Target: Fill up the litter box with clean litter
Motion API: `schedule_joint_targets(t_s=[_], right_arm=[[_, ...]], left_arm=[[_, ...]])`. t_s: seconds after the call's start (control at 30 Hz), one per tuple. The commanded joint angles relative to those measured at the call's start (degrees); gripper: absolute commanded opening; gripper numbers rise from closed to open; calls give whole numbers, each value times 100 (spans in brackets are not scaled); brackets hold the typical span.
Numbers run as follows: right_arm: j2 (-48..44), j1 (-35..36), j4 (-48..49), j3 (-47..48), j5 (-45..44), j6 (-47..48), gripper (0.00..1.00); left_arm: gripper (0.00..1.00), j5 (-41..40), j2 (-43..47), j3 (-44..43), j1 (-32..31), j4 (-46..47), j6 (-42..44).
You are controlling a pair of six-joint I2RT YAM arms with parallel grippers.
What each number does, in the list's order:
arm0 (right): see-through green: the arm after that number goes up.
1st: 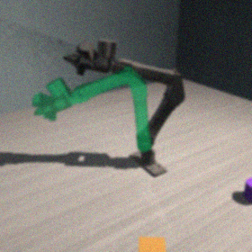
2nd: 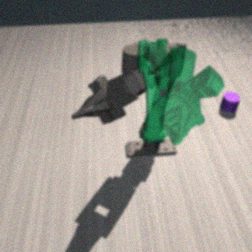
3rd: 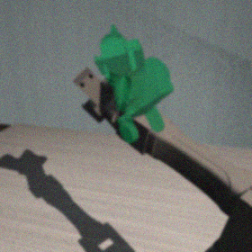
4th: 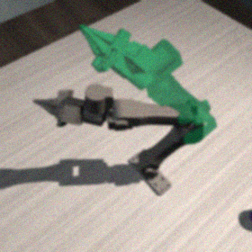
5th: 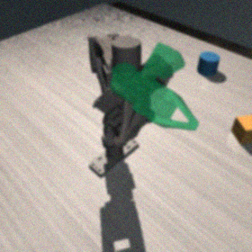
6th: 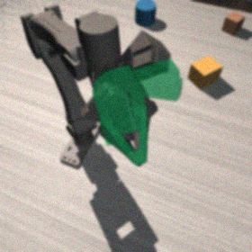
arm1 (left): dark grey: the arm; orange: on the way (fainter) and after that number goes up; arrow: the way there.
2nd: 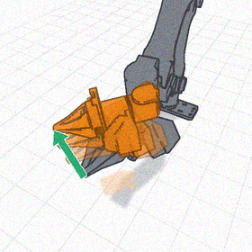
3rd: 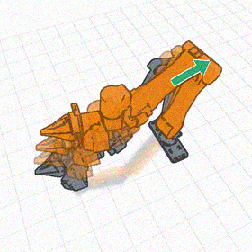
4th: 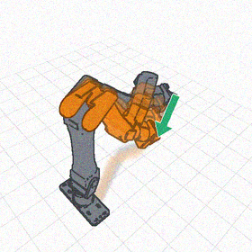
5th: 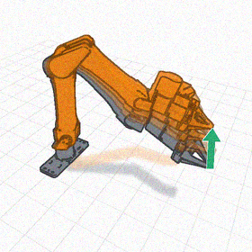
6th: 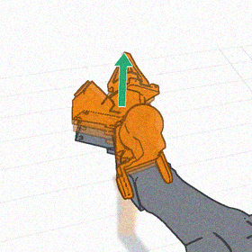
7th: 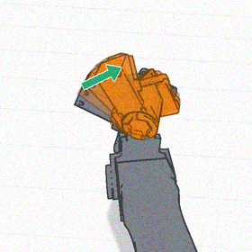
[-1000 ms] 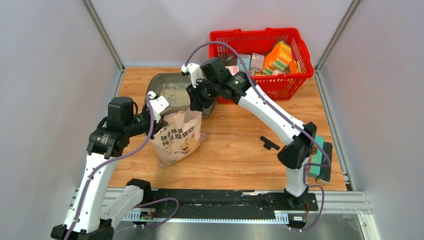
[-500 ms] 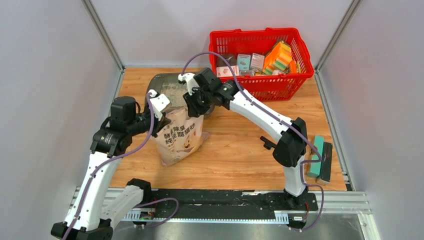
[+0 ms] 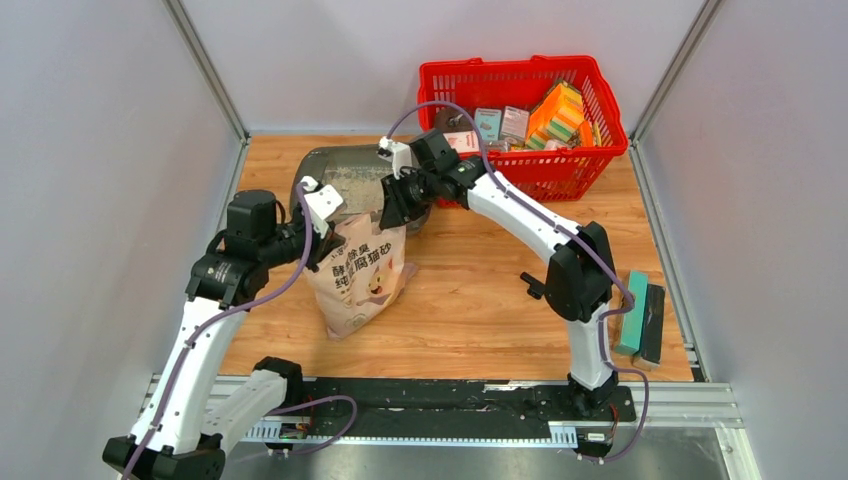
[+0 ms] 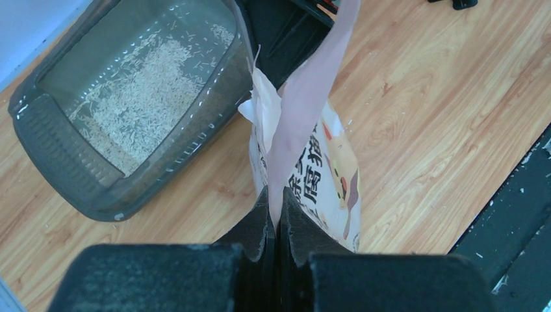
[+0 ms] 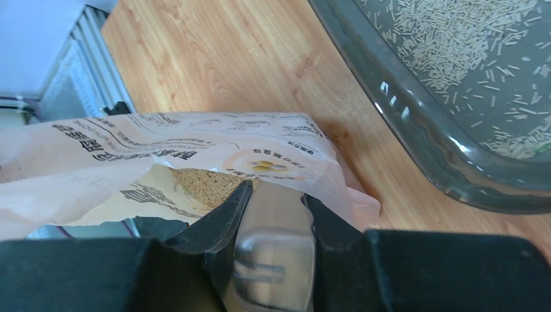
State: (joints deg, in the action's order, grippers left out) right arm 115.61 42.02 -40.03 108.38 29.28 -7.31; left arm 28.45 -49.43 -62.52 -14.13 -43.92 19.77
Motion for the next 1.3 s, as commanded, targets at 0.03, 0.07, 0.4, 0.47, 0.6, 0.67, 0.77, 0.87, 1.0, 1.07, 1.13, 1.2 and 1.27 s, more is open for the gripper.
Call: schedule_joint_targets(t_s=[0.03, 0.07, 0.4, 0.47, 0.6, 0.67, 0.77, 0.87, 1.0, 1.07, 1.13, 1.2, 1.27], right_arm=[[673, -36, -683, -169, 982, -648, 0], [734, -36, -638, -133, 1227, -771, 0], [955, -352, -278, 61, 3127, -1658, 0], [850, -449, -111, -131, 3320, -1852, 0], [533, -756, 643, -597, 3567, -2616, 0], [375, -862, 812, -686, 3637, -2960, 0], [191, -1098, 900, -651, 3585, -3109, 0], [-20, -1309, 1084, -590, 3462, -3311, 0], [-232, -1547, 1654, -616, 3383, -3811, 0], [-320, -1635, 2129, -888, 3330, -4180, 0], [-364, -1679, 2481, -958, 3278, -4489, 0], [-390, -1688, 2963, -1134, 3233, -4891, 0], [-416, -1697, 3036, -1109, 3199, -4877, 0]], left_arm=[[0, 627, 127, -287, -125, 1307, -61], [0, 601, 100, -296, -125, 1298, -9], [0, 399, -207, -621, -125, 1228, 677], [0, 346, -339, -796, -125, 1219, 869], [0, 319, -532, -1130, -125, 1062, 1371], [0, 345, -594, -1192, -125, 1000, 1712], [0, 459, -621, -1324, -125, 790, 2108], [0, 565, -498, -1298, -125, 631, 2495], [0, 592, -33, -746, -134, 867, 2778], [0, 548, 222, -586, -160, 894, 2882], [0, 382, 415, -393, -239, 868, 3023], [0, 293, 522, -253, -265, 894, 3121], [0, 214, 627, -190, -301, 929, 3112]])
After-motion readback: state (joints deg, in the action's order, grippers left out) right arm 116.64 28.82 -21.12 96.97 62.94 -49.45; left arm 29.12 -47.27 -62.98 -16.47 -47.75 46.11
